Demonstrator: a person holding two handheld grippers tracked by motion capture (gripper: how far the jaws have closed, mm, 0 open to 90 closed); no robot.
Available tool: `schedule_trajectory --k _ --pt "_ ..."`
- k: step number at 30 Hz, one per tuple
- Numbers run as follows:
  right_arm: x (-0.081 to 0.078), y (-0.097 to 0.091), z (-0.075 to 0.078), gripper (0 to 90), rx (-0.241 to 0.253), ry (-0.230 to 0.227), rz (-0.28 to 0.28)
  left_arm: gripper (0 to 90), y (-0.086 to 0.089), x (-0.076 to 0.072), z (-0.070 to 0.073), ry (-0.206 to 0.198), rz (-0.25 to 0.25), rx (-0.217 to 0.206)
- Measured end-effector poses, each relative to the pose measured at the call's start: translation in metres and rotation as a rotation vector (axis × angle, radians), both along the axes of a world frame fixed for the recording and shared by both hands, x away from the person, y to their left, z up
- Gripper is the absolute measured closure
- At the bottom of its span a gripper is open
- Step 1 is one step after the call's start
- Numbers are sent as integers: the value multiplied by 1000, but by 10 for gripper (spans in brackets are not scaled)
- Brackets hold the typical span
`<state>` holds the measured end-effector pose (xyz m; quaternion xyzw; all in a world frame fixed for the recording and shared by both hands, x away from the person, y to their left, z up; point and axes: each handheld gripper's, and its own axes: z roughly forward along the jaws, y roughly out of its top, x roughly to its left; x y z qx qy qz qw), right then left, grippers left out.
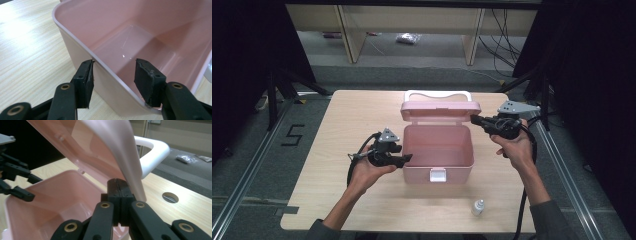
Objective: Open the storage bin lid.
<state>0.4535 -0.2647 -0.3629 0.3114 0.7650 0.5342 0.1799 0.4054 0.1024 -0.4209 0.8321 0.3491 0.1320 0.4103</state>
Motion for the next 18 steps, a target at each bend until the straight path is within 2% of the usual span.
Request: schedule_trajectory --k 2,3,4,5,9,11,12,13,14,18 --pt "6 -1 0 900 -14 -5 0 488 0 0 0 0 1 -1" --pt "9 0 0 900 -11 -9 -4 488 0 0 0 -1 1 -2" --pt "10 0 0 900 -6 10 -12 488 1 0 0 -1 0 -3" --pt "13 0 0 900 -11 -4 -12 488 1 0 0 -2 0 -2" --pt "20 1 -2 900 1 7 -33 488 1 0 -1 -3 3 -7" --pt "25 0 -2 900 -17 10 -24 489 1 0 -1 -2 6 -13" --pt "25 2 -4 900 9 19 -34 490 1 0 -1 -1 7 -13" --pt "26 1 -4 900 4 31 -38 491 1 0 -1 0 7 -9" --pt "29 0 -5 900 -11 11 -34 491 1 0 -1 -1 6 -7" --pt "35 0 -10 900 -2 30 -40 492 1 0 -1 1 7 -9"
